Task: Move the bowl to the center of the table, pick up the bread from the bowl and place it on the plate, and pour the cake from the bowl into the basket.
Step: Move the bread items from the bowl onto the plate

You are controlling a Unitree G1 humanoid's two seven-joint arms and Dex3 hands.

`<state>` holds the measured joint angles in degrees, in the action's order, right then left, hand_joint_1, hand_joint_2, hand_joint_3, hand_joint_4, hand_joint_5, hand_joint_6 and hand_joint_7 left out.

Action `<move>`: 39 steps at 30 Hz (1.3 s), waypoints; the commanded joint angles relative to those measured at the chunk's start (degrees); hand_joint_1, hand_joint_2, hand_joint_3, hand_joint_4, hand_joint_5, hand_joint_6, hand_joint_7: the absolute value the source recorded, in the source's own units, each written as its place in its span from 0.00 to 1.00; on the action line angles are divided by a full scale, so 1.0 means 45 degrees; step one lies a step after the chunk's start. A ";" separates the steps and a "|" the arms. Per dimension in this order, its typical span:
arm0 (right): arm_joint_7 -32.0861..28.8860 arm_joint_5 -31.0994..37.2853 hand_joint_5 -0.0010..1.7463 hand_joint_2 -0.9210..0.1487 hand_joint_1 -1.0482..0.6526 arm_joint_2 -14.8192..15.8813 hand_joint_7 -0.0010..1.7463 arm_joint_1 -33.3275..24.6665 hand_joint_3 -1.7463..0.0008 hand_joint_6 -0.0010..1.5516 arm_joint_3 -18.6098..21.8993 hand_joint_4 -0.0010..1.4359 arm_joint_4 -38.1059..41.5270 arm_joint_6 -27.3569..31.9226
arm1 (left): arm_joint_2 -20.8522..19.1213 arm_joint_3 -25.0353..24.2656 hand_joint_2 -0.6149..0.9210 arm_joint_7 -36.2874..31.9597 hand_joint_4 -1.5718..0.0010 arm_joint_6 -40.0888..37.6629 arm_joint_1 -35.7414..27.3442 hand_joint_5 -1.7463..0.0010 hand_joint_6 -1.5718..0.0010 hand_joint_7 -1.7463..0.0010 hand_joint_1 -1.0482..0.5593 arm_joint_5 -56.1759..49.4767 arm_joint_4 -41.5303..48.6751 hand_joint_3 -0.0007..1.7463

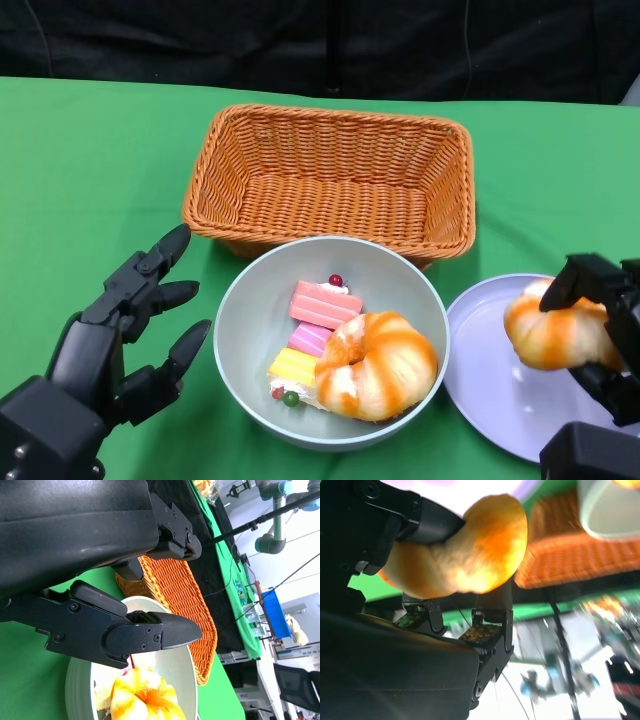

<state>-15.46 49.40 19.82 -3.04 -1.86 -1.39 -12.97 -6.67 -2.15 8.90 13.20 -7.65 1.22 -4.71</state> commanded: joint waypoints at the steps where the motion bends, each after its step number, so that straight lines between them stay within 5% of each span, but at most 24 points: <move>1: 0.1537 0.0141 0.60 0.33 0.46 0.0452 0.18 0.0059 0.56 0.55 -0.0286 0.47 -0.0303 0.1238 | -0.0169 -0.0080 1.00 0.0071 0.97 0.0154 -0.0094 0.44 0.81 0.96 0.25 0.0041 -0.0001 0.28; 2: 0.1921 0.0194 0.43 0.23 0.43 0.0498 0.08 0.0067 0.67 0.48 -0.0381 0.40 -0.0391 0.1582 | -0.0174 -0.0077 1.00 0.0066 0.97 0.0133 -0.0105 0.44 0.81 0.96 0.25 0.0036 -0.0017 0.28; 5: 0.2883 0.0296 0.20 0.03 0.37 0.0586 0.01 0.0140 0.89 0.33 -0.0625 0.31 -0.0567 0.2454 | -0.0189 -0.0072 1.00 0.0081 0.97 0.0133 -0.0111 0.44 0.81 0.96 0.25 0.0038 0.0009 0.28; 13: 0.5626 0.0657 0.11 0.00 0.21 0.0849 0.00 0.0074 0.88 0.14 -0.1183 0.12 -0.1831 0.4666 | -0.0272 -0.0047 1.00 0.0104 0.97 0.0200 -0.0080 0.44 0.81 0.96 0.25 -0.0001 0.0087 0.29; 18: 0.6479 0.1122 0.11 0.00 0.08 0.0940 0.00 -0.0169 0.83 0.06 -0.1395 0.05 -0.2951 0.5480 | -0.0272 -0.0031 1.00 0.0058 0.97 0.0224 -0.0066 0.44 0.81 0.96 0.25 -0.0069 0.0104 0.28; 23: 0.5653 0.1191 0.14 0.00 0.03 0.0623 0.01 -0.0715 0.80 0.07 -0.1303 0.06 -0.4152 0.5354 | -0.0299 -0.0050 1.00 0.0070 0.97 0.0260 -0.0023 0.44 0.81 0.96 0.25 -0.0094 0.0141 0.28; 31: 0.3286 -0.0155 0.21 0.00 0.14 0.0204 0.02 -0.1143 0.83 0.10 -0.1031 0.10 -0.5336 0.3204 | -0.0288 -0.0055 1.00 0.0128 0.98 0.0326 0.0022 0.44 0.81 0.96 0.25 -0.0004 0.0195 0.28; 39: 0.4271 -0.1256 0.41 0.00 0.21 -0.0328 0.07 -0.0658 0.88 0.19 -0.1541 0.12 -0.6574 0.2685 | -0.0256 0.0015 1.00 0.0007 0.97 0.0537 0.0095 0.44 0.81 0.96 0.25 -0.0222 0.0300 0.28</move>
<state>2.62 44.85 18.52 -6.86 -8.35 -29.56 -0.74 -7.06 -1.99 8.93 14.37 -7.73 0.51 -3.62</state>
